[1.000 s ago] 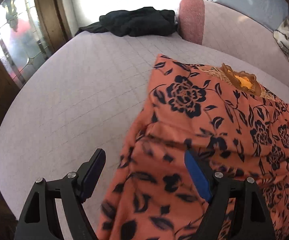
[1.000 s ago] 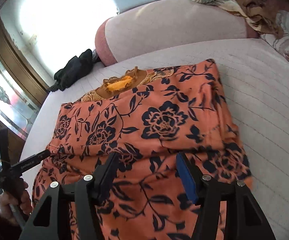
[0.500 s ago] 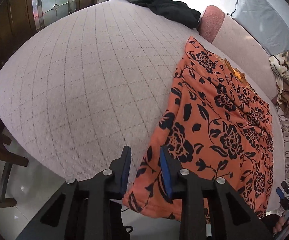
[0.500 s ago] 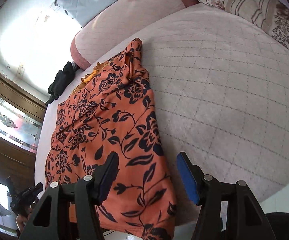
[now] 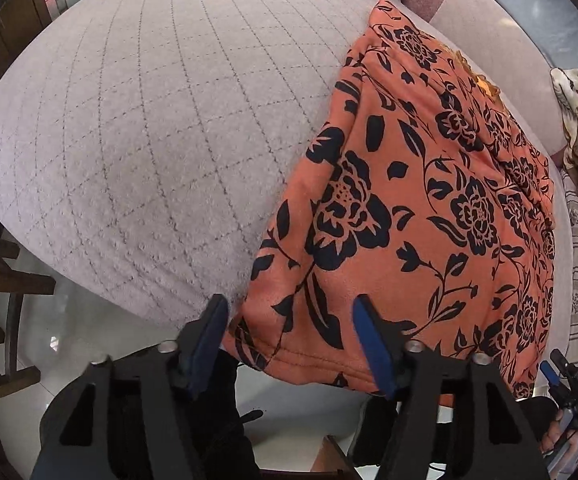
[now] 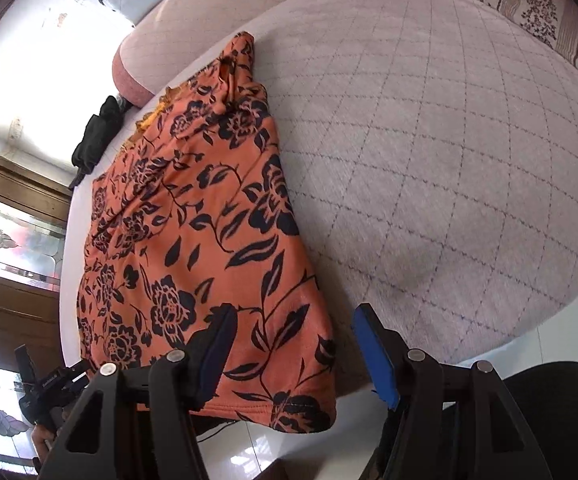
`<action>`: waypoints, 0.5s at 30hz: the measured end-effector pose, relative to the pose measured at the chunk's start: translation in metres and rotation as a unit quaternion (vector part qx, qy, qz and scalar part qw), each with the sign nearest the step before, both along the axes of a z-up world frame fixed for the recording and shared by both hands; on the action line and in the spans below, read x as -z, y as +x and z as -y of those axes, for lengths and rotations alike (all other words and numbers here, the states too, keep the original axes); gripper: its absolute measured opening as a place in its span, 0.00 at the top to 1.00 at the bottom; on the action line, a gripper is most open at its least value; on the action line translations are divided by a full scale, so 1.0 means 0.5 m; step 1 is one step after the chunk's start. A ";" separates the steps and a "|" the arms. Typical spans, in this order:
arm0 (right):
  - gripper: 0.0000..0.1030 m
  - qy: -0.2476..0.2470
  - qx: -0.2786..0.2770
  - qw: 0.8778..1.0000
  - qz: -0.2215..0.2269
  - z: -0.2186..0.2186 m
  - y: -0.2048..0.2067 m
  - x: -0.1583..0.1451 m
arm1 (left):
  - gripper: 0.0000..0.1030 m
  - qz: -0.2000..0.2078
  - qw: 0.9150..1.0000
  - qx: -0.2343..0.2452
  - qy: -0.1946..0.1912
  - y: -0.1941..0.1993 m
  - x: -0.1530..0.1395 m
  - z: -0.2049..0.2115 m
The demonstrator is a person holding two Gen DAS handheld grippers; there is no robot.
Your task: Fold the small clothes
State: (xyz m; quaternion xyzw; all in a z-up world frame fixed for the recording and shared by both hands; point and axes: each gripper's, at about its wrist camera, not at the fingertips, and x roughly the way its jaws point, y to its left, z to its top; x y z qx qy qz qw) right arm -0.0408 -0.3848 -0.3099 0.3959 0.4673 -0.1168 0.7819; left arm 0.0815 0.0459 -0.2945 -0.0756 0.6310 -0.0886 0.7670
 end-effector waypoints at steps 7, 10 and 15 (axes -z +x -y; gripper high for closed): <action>0.37 0.016 -0.017 0.999 -0.035 -0.021 0.006 0.046 | 0.72 -0.002 1.000 0.012 0.003 -0.008 0.012 -0.011; 0.38 -0.021 -0.041 0.998 -0.047 -0.052 0.015 0.042 | 0.62 -0.004 1.000 0.015 -0.004 0.001 0.011 -0.003; 0.92 -0.073 -0.099 0.990 -0.072 -0.116 0.026 0.029 | 0.88 0.010 1.000 0.016 0.000 0.005 0.002 0.000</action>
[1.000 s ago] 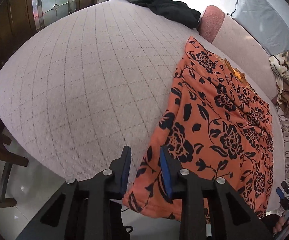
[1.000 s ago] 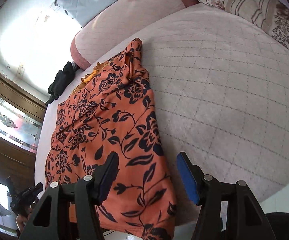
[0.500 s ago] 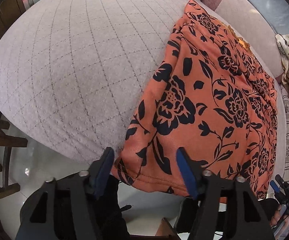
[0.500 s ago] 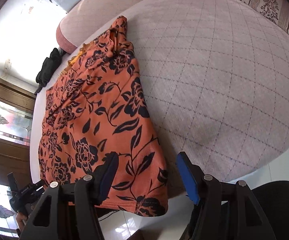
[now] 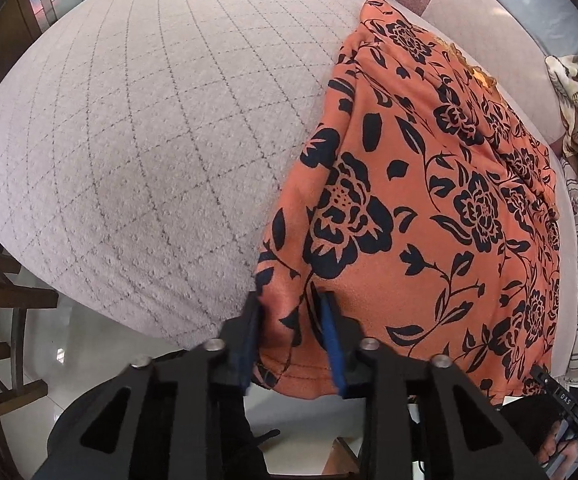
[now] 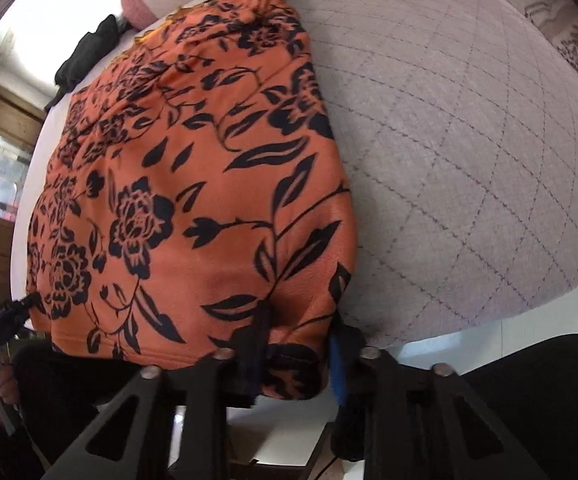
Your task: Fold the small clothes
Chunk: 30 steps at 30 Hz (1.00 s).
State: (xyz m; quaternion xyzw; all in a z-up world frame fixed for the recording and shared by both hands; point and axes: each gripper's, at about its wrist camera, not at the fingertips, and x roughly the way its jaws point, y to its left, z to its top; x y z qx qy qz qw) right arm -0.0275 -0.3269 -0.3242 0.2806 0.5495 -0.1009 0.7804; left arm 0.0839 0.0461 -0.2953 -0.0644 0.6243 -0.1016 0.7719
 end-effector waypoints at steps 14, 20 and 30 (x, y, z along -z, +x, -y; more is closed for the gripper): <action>0.93 0.138 0.050 0.971 0.187 0.141 0.086 -0.195 | 0.92 0.022 0.986 0.034 -0.160 0.140 -0.190 -0.029; 0.94 0.127 0.092 0.961 0.227 0.267 0.246 -0.260 | 0.92 0.056 0.985 0.035 -0.162 0.356 -0.274 0.081; 0.91 0.144 0.183 0.943 0.240 0.442 0.588 -0.114 | 0.91 0.037 0.990 -0.037 -0.130 0.677 -0.074 0.248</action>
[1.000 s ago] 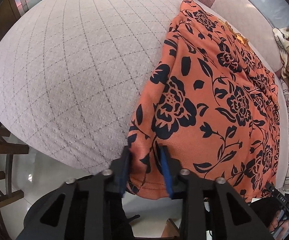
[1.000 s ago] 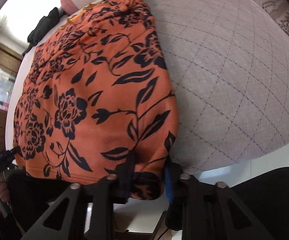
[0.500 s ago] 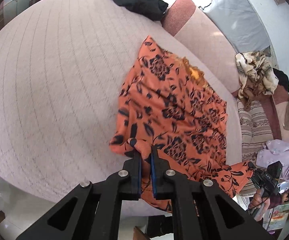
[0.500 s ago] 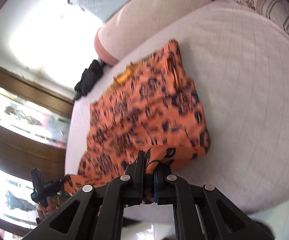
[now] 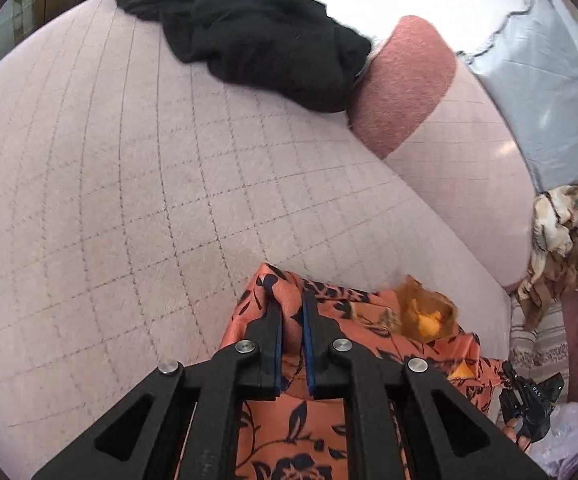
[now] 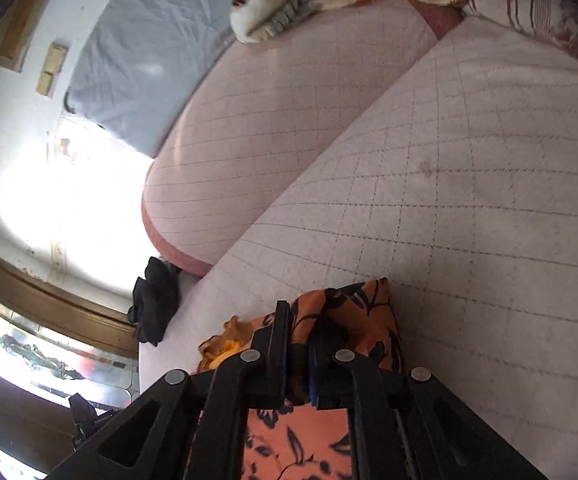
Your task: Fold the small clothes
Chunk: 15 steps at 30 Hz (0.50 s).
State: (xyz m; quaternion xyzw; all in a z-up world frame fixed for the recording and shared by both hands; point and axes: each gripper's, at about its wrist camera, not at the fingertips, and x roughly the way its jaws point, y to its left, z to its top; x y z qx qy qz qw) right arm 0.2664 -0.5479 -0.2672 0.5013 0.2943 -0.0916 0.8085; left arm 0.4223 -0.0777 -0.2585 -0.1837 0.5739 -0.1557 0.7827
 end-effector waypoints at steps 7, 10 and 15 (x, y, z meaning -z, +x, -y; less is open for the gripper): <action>0.59 0.124 0.054 0.988 0.070 0.072 -0.025 0.106 | 0.81 0.061 0.978 -0.118 -0.164 -0.065 0.023 -0.122; 0.21 0.095 0.129 0.983 0.093 0.084 -0.104 0.056 | 0.61 0.115 0.973 -0.159 -0.121 -0.132 -0.042 -0.158; 0.33 -0.062 -0.024 0.997 0.033 -0.071 -0.060 -0.083 | 0.50 0.133 0.984 -0.116 0.009 -0.274 -0.101 -0.094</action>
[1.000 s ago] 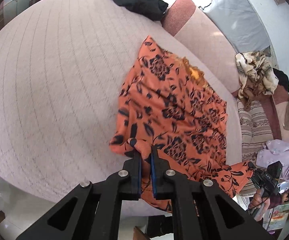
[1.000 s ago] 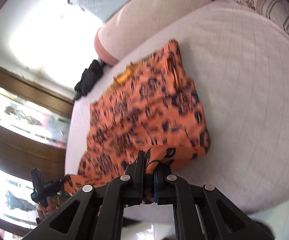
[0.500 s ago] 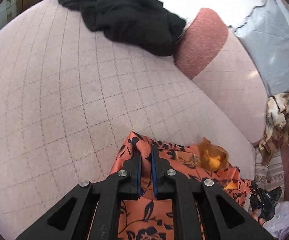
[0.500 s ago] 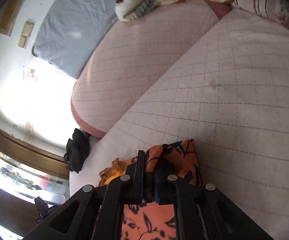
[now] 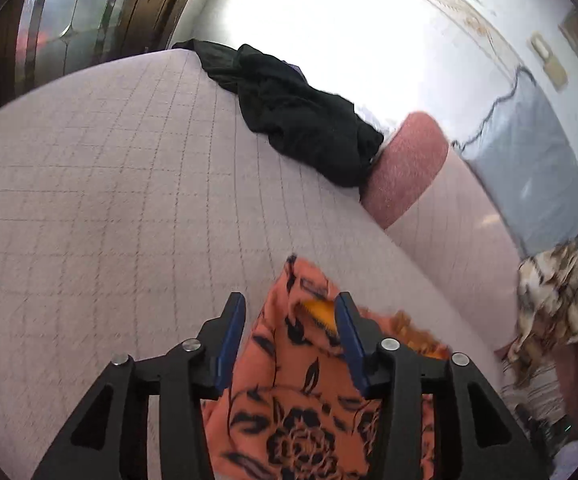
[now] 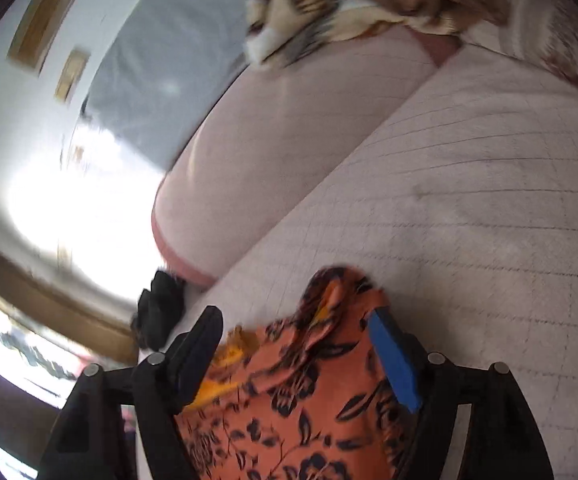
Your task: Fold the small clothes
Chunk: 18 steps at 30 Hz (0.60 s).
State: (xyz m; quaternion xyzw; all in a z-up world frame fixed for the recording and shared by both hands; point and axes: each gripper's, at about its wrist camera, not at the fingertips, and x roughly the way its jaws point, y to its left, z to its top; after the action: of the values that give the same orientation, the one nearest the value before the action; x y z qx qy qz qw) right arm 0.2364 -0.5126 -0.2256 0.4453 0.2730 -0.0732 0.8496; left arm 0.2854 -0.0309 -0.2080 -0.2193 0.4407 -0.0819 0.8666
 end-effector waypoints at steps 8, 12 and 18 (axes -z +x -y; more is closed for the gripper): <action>0.52 -0.130 -0.233 0.954 -0.135 -0.411 0.183 0.061 | 0.50 -0.080 0.990 0.069 0.096 -0.071 0.121 0.080; 0.52 -0.195 -0.218 0.942 -0.163 -0.469 0.327 0.089 | 0.50 -0.092 0.990 0.066 0.090 -0.049 0.119 0.067; 0.51 -0.151 -0.079 0.979 -0.111 -0.354 0.422 0.046 | 0.50 -0.111 0.991 0.057 0.044 -0.013 0.123 0.024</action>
State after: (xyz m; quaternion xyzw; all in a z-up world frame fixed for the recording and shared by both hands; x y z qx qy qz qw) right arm 0.4475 -0.3354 -0.2486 0.2778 0.3854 -0.0952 0.8748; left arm 0.2787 -0.0432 -0.2696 -0.1631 0.5489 -0.0874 0.8152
